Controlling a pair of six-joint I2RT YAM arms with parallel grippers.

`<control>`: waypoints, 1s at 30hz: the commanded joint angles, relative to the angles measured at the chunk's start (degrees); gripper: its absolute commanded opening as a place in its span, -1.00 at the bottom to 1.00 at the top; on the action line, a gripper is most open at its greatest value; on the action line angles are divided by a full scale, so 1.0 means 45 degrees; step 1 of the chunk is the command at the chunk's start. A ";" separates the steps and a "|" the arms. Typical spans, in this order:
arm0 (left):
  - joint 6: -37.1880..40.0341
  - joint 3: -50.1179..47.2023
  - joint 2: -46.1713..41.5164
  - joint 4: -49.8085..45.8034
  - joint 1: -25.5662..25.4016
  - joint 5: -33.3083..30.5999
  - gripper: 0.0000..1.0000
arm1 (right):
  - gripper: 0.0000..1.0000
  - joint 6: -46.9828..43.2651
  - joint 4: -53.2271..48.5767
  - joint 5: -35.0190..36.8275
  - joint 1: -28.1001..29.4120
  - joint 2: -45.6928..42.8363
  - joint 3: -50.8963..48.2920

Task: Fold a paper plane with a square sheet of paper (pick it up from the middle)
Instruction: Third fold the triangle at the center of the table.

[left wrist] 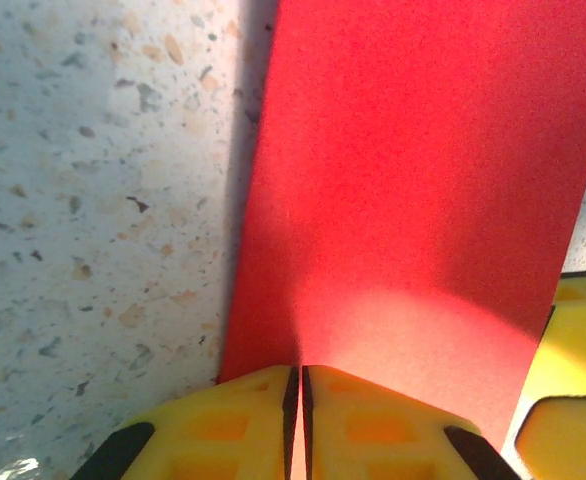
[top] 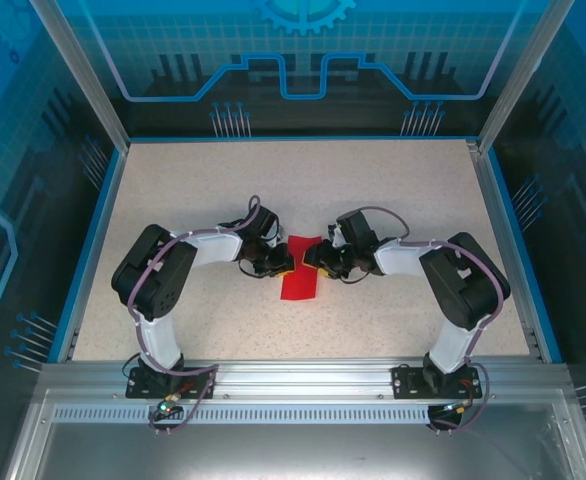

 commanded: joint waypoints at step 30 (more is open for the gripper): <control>0.6123 -0.1834 -0.4085 -0.1543 -0.5721 -0.5704 0.28 | -0.77 -0.0253 -0.2060 -0.0510 -0.0126 0.0830 0.1330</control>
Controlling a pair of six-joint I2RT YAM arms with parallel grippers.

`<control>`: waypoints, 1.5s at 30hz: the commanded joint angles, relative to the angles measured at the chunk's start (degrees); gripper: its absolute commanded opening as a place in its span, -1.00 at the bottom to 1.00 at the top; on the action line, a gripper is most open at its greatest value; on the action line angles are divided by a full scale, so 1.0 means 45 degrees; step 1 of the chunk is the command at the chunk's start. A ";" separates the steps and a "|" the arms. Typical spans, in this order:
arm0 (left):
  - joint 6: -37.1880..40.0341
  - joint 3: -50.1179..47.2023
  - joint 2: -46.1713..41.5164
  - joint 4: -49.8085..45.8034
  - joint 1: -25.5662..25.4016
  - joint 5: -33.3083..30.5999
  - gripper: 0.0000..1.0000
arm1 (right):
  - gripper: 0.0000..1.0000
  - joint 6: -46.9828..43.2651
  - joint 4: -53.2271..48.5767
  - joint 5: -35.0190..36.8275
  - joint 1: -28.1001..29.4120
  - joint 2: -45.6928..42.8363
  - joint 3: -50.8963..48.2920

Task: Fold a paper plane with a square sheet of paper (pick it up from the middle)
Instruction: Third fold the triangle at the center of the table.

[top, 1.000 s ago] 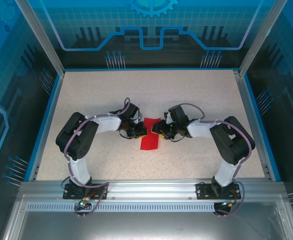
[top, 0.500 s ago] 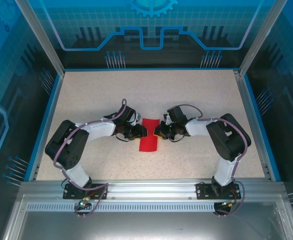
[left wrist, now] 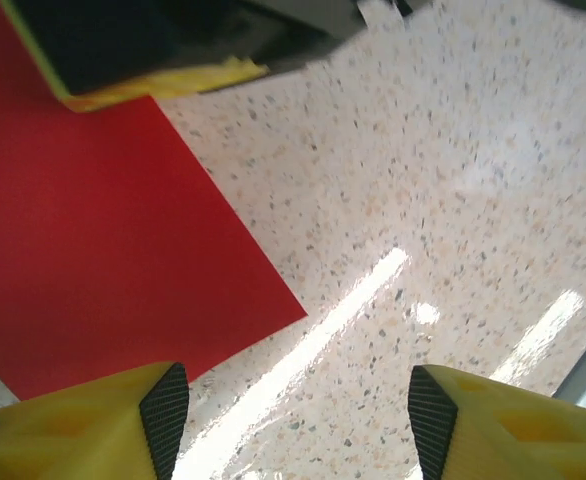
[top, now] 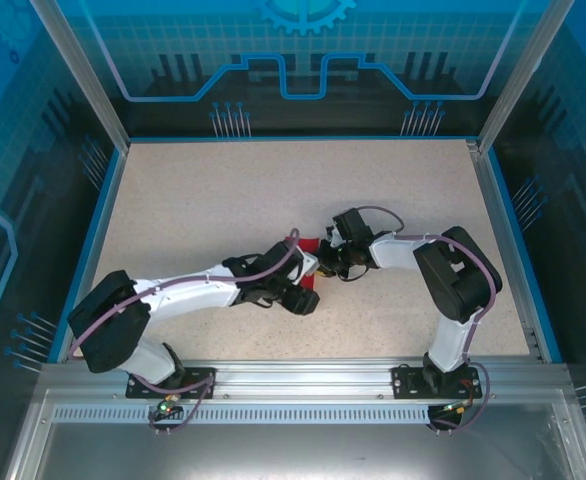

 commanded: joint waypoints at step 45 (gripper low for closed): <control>0.0351 -0.0715 -0.0235 0.1004 0.0641 -0.0692 -1.00 | -0.48 -0.0716 -0.1224 -0.0178 -0.0377 -0.0972 0.0117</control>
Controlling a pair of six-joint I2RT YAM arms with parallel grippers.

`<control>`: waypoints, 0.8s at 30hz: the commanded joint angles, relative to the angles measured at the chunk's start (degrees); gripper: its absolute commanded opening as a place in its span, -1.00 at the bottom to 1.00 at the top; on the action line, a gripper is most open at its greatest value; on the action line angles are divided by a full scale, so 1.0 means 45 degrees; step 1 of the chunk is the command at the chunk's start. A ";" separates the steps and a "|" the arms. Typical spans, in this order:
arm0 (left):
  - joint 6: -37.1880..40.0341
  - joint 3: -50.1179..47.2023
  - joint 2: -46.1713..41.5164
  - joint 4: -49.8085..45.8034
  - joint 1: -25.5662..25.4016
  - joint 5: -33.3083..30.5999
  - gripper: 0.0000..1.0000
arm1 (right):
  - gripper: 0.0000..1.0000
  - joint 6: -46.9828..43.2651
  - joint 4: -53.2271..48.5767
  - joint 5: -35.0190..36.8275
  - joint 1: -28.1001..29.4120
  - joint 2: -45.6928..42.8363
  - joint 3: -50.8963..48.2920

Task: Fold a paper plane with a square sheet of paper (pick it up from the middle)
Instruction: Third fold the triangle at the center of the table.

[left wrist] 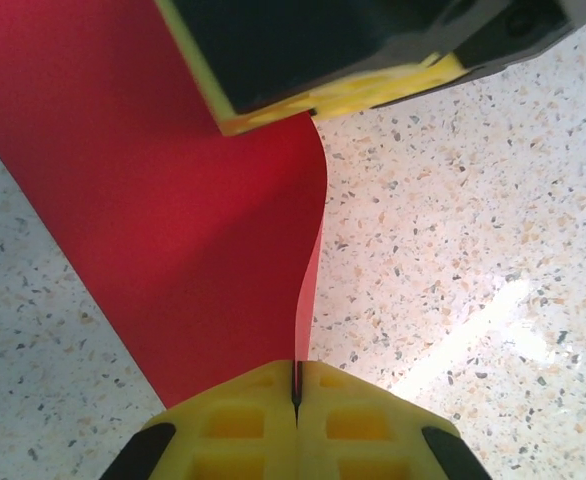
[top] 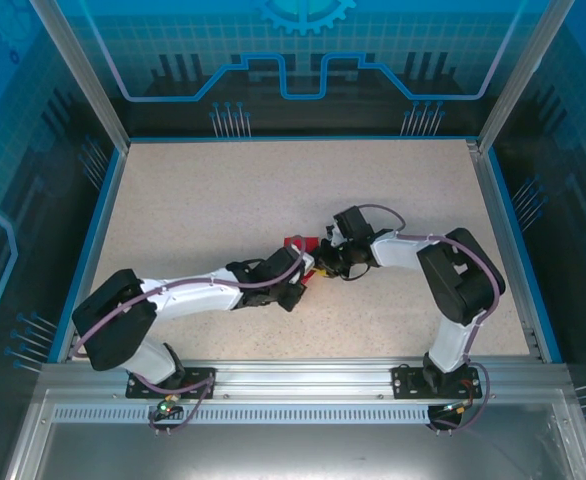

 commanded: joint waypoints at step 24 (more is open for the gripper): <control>-0.0128 -0.0324 -0.0024 0.0563 0.2500 0.4999 -1.00 | -0.74 -0.2533 -0.2918 0.0889 -0.0092 0.2417 0.3512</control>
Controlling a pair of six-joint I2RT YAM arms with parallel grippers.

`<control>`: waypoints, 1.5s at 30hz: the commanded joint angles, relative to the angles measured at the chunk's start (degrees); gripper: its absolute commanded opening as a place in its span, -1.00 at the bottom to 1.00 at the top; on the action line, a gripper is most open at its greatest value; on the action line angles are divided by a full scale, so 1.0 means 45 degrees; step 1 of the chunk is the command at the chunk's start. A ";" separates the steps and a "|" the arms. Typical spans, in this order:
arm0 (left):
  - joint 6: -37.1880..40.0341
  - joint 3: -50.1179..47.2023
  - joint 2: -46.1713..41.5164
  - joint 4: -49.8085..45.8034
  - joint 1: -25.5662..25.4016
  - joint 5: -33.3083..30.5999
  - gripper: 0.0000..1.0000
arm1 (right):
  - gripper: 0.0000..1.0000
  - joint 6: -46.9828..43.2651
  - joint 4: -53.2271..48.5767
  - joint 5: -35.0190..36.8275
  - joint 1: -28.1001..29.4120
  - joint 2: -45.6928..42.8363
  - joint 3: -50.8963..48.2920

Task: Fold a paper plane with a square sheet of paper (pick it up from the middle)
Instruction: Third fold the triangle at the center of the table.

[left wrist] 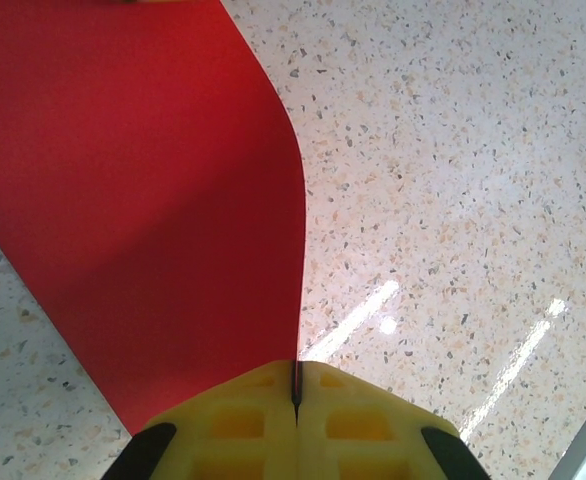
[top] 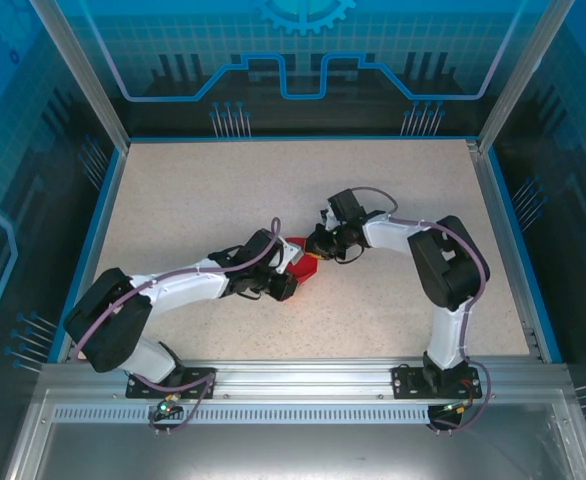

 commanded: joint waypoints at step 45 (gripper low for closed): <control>0.0112 0.1735 0.2996 -0.0762 0.1910 0.1830 -0.85 | -0.69 -0.2105 -0.2637 0.0625 0.0291 0.0975 0.1379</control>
